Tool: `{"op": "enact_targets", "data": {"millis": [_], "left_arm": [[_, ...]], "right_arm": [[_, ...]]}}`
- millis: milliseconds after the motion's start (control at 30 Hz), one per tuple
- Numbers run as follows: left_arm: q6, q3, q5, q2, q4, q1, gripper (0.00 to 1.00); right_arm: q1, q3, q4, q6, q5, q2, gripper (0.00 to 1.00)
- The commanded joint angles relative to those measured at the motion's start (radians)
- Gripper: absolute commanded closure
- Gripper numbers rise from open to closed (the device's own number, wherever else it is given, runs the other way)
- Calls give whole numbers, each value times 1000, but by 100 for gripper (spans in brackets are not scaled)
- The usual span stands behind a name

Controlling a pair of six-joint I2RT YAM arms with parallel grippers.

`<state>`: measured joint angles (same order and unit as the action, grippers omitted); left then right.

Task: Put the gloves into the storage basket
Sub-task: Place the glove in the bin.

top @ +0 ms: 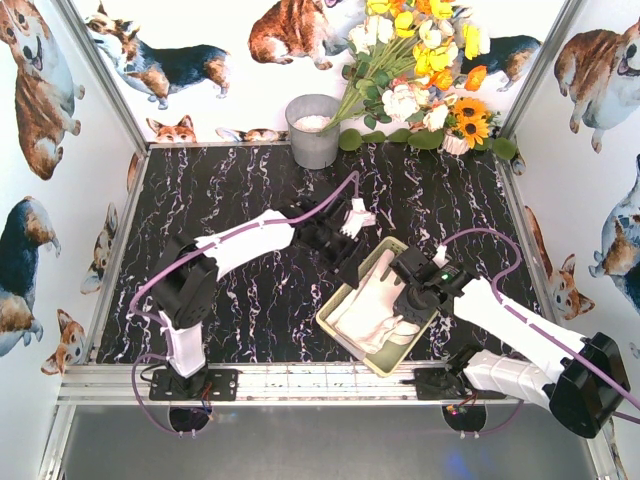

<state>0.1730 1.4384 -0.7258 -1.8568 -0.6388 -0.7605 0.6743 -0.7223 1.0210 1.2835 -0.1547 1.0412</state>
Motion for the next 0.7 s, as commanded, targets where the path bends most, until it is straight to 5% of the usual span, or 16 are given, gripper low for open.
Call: {"op": "enact_targets", "data": {"millis": [0, 667], "left_arm": [[76, 31, -53, -36, 101, -29, 72], [97, 72, 72, -179, 75, -53, 67]], "right_arm": [[3, 5, -10, 23, -72, -6, 100], [2, 57, -13, 68, -104, -83, 100]]}}
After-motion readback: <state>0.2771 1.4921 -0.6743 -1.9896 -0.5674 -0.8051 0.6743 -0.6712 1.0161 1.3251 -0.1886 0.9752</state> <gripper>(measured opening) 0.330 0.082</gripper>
